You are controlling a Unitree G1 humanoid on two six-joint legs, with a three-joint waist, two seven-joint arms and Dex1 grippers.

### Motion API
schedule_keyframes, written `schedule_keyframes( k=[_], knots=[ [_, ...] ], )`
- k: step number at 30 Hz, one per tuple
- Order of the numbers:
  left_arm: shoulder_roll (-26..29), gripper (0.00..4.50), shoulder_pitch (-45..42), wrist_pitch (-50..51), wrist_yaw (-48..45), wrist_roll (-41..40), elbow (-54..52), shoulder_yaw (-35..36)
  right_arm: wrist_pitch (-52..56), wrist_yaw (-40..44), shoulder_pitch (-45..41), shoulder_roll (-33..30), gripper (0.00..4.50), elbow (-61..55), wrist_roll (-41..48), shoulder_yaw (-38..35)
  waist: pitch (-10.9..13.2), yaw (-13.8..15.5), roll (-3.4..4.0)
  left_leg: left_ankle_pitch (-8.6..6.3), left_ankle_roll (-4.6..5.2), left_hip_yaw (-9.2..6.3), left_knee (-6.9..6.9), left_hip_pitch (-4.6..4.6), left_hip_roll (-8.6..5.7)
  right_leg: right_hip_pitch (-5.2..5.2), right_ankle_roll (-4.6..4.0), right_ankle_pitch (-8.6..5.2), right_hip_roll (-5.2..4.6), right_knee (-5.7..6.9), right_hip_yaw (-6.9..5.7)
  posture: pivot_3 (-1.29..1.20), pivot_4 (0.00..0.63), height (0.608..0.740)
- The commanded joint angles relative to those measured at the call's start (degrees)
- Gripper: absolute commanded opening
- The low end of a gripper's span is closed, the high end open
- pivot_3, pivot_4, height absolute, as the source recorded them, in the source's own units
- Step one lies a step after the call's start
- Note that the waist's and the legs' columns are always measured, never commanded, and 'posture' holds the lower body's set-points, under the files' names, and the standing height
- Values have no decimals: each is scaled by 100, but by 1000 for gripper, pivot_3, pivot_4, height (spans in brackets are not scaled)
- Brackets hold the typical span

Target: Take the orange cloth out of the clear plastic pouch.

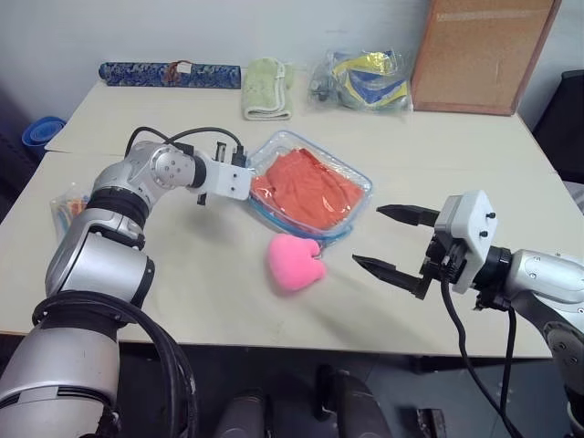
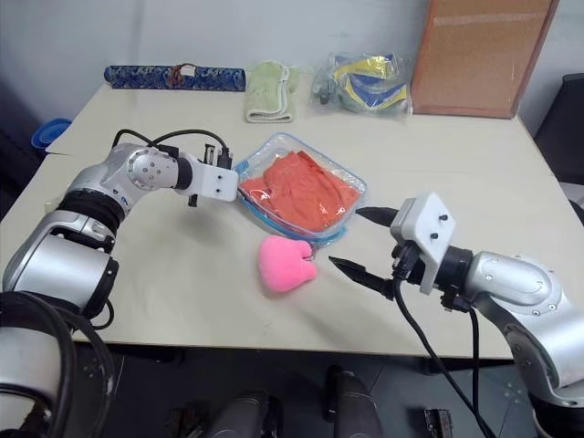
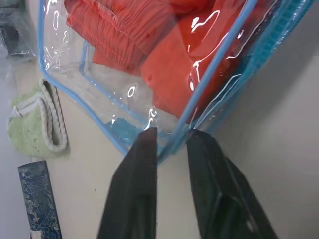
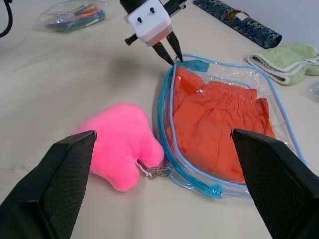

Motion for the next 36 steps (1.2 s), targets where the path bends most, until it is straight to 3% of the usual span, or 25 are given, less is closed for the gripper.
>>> schedule_keyframes(
  k=[1,5,7,11,15,19,26,30,36],
  knots=[
    [29,17,13,187,-683,-503,-121,405,-63,81,-94,-144,4500,-77,106,-194,0,-1,0,0,0,0,0,0,0,0,0,0,0,0,0,0,150,740],
    [152,17,476,563,-1661,-1007,-855,721,-85,198,-142,-191,4500,-17,125,-101,0,-7,0,0,0,0,1,1,1,0,0,0,1,1,0,0,150,740],
    [296,17,1103,1332,-2134,-1367,-2115,938,-56,309,-100,-217,4500,-31,180,-79,0,-18,0,0,0,0,2,1,1,0,0,0,1,1,1,0,150,740],
    [818,17,3110,3527,-2775,-1627,-6030,1315,-51,664,183,-358,4500,-85,330,-123,0,-60,1,0,-2,-4,2,4,10,0,-1,0,-15,0,28,0,150,740],
    [970,17,4011,5121,-2806,-1415,-7913,1505,-102,766,290,-433,4500,-27,365,-204,0,-18,1,-2,-5,-17,20,1,12,9,-1,-1,-10,0,49,0,150,740],
    [1034,17,4309,5862,-2628,-1223,-8686,1493,-103,830,247,-478,4500,49,390,-204,0,11,0,-2,-5,-31,30,8,8,28,-2,0,-9,5,53,0,150,740],
    [1043,17,4483,6517,-2414,-1189,-8914,1475,-178,934,168,-524,4500,181,313,-116,0,1,0,-2,-5,-33,26,1,9,20,-4,-1,-10,3,52,0,150,740],
    [988,862,4582,6780,-2272,-1371,-8895,1571,-220,932,167,-506,4500,201,270,-74,0,0,0,-2,-5,-33,26,2,10,20,-5,-1,-11,3,52,0,150,740],
    [956,2677,4678,7210,-2170,-1755,-8953,1817,-287,917,214,-479,4500,230,211,-47,0,1,0,-2,-5,-34,27,1,10,20,-5,-2,-17,2,52,0,150,740]
  ],
)
